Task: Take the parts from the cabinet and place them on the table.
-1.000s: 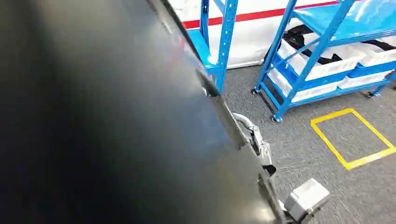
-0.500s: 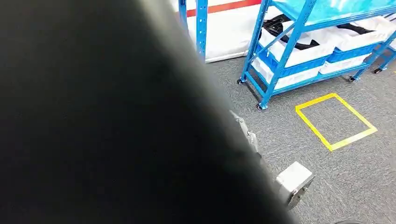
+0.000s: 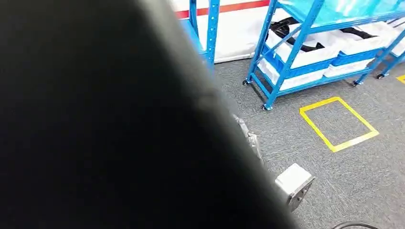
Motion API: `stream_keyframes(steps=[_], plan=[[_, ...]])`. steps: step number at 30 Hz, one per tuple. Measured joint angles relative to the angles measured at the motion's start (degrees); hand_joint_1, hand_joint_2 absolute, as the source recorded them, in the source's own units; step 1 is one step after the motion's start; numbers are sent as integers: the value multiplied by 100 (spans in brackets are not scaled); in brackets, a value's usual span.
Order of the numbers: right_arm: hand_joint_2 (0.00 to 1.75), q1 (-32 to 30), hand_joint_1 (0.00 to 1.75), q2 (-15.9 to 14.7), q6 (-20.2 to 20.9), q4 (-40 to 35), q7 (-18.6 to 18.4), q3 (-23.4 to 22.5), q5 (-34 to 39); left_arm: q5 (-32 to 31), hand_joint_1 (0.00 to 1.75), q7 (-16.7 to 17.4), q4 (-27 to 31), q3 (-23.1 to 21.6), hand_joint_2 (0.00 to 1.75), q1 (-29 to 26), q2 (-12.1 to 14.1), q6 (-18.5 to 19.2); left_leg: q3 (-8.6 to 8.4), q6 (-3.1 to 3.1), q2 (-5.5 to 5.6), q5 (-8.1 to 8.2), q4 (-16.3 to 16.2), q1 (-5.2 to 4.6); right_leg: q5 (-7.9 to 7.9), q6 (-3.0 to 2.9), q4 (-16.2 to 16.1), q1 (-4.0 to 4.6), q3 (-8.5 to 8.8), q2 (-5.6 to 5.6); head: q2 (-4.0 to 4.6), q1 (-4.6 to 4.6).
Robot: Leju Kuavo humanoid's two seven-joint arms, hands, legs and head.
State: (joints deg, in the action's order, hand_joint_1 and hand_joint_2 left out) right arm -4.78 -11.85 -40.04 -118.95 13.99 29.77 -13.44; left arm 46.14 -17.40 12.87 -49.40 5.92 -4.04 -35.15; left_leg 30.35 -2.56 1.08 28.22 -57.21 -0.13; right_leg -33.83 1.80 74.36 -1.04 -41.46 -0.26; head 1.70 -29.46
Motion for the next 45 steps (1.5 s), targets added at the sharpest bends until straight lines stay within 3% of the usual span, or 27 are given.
stream_keyframes(steps=[2, 3, 5, 6, 7, 10, 11, 12, 14, 16, 17, 18, 20, 21, 22, 26, 28, 29, 31, 33, 35, 36, 37, 41, 42, 43, 45], plan=[[175, -1, 175, 0, -2, 0, 0, 0, -13, 64, 0, -46, 0, 0, 175, -11, 7, -2, 65, 1, 53, -21, -40, -5, 3, 1, 253, 1, -38, 7, 0, 0], [175, -1, 175, 2, 0, 0, -7, 0, -20, 96, 0, -83, 0, 2, 175, -19, 9, -2, 84, 3, 104, -25, -66, -5, 175, -7, -13, -2, 149, 12, 0, 2], [175, 4, 175, 2, 0, -2, -22, 0, -61, 137, 0, -142, 0, 4, 175, -15, 11, -2, 109, 12, 210, -19, -137, 0, 624, -35, -1022, -14, 741, 105, 0, 7], [175, 7, 175, 2, 0, 2, -26, 0, -83, 168, 0, -151, 0, 6, 175, -12, 11, -4, 156, 33, 246, -7, -163, 7, 534, -66, -1280, -25, 884, 362, 0, 9], [175, -16, 175, 11, -2, -7, -24, 0, -101, 184, 0, -146, 0, 9, 175, 16, 15, -9, 218, 64, 287, -5, -250, -28, 529, -62, -1423, -33, 915, 430, 2, -24], [175, -11, 175, 28, 0, -4, 7, 0, -96, 201, 0, -138, -2, 15, 175, -4, 45, -22, 309, 196, 432, -98, -198, 20, 542, -98, -1367, 3, 871, 287, 0, -11], [175, -10, 175, 66, 0, -4, 13, 0, -85, 212, 0, -131, -2, 15, 175, -14, 70, -22, 336, 222, 484, -108, -224, -27, 582, -147, -1431, -68, 882, 210, 2, -28], [175, -2, 175, 79, 0, -4, 13, 0, -79, 229, 0, -129, -2, 15, 175, -25, 87, -24, 368, 234, 314, -36, -296, -27, 601, -169, -1469, -76, 899, 144, 2, -53], [175, -4, 175, 105, 2, -4, 22, 0, -76, 232, 0, -129, -2, 15, 175, -13, 85, -22, 638, 293, 33, 385, -926, -10, 623, -204, -1474, -51, 877, -2, 4, -206], [175, -5, 175, 107, 0, -4, 24, 0, -70, 238, 0, -129, -2, 15, 175, -9, 94, -20, 992, 331, -35, 780, -1797, 10, 625, -207, -1460, -21, 852, -176, 4, -247], [175, -7, 175, 107, 0, -4, 28, 0, -63, 240, 0, -129, -2, 17, 175, -13, 94, -18, 1050, 345, -43, 789, -1967, 16, 625, -208, -1452, -16, 846, -254, 4, -276], [175, -7, 175, 107, 2, -4, 31, 0, -48, 243, 0, -129, -2, 17, 175, -17, 94, -15, 961, 343, -55, 656, -1834, 22, 625, -208, -1448, -11, 846, -324, 4, -306], [175, -7, 175, 133, 0, -4, 77, 0, 35, 245, 0, -129, -2, 17, 175, -9, 116, 0, 413, 314, -168, 186, -890, 23, 625, -207, -1446, -5, 862, -451, 4, -354], [175, -7, 175, 155, 2, -4, 120, 0, 89, 238, 0, -118, -2, 17, 175, 8, 129, 4, 93, 282, -375, 29, -324, 13, 624, -205, -1446, -1, 876, -509, 4, -395], [175, -13, 175, 166, 0, -11, 147, 0, 149, 230, 0, -75, -2, 17, 175, 39, 133, 7, 25, 267, -503, 105, -124, -68, 615, -183, -1420, 50, 859, -559, 4, -457], [175, 2, 175, 168, 0, -20, 192, 0, 359, 181, 0, 50, -2, 15, 175, 50, 164, -68, 128, 104, -279, -5, -75, -76, 668, -74, -1458, 32, 882, -746, 4, -544], [175, -2, 175, 168, 0, -20, 201, 0, 426, 184, 0, 55, -2, 15, 175, 36, 166, -109, 76, 29, -202, -86, -15, -36, 358, -38, -1144, -3, 740, -229, 7, -614], [175, -4, 175, 168, 0, -20, 210, 0, 448, 184, 0, 52, -2, 15, 175, 46, 166, -118, 100, -7, -162, -113, -22, -38, 115, -41, -743, 8, 577, -80, 2, -628], [175, -8, 175, 168, 0, -18, 212, 0, 487, 186, 0, 52, -2, 15, 175, 56, 166, -122, 148, -30, -44, -138, -28, -50, -247, -42, 142, 9, 204, 15, 2, -645], [175, -9, 175, 168, 0, -15, 225, 0, 516, 201, 0, 57, -2, 15, 175, 42, 166, -122, 167, -24, 108, -146, -55, -46, -101, -43, 204, 2, 199, 18, 0, -660], [175, -7, 175, 168, 0, -15, 238, 0, 540, 227, 0, 59, -2, 15, 175, 37, 166, -122, 170, -4, 263, -133, -116, -26, 395, -43, -646, -25, 630, 60, 0, -675], [175, -5, 175, 168, 0, -15, 243, 0, 544, 229, 0, 59, -2, 15, 175, 41, 166, -122, 188, 29, 337, -110, -168, -16, 607, -36, -1135, -55, 860, 222, 2, -682], [175, -4, 175, 168, 0, -4, 249, 0, 551, 232, 0, 59, 0, 15, 175, 49, 168, -122, 254, 70, 393, -88, -234, -48, 497, -31, -1279, -71, 898, 493, 2, -725], [175, -11, 175, 181, 2, -11, 317, 0, 603, 256, 0, 59, -2, 15, 175, 24, 175, -125, 420, 213, 637, -179, -258, -3, 516, -112, -1354, -54, 889, 318, -11, -927], [175, 10, 175, 212, 2, -31, 341, 0, 647, 269, 0, 57, 0, 15, 175, 4, 184, -125, 474, 225, 496, -108, -330, 7, 543, -157, -1391, -80, 902, 227, -22, -846], [175, 18, 175, 254, 2, -68, 359, 0, 654, 286, 0, 48, 0, 15, 175, -5, 184, -125, 555, 263, 224, 45, -531, -20, 554, -177, -1414, -75, 904, 178, -28, -760], [175, 27, 175, 293, 7, -144, 435, 0, 700, 302, 0, 20, 0, 15, 175, 7, 184, -103, 938, 323, 4, 467, -1367, 14, 559, -199, -1416, -52, 891, 6, -48, -616]])
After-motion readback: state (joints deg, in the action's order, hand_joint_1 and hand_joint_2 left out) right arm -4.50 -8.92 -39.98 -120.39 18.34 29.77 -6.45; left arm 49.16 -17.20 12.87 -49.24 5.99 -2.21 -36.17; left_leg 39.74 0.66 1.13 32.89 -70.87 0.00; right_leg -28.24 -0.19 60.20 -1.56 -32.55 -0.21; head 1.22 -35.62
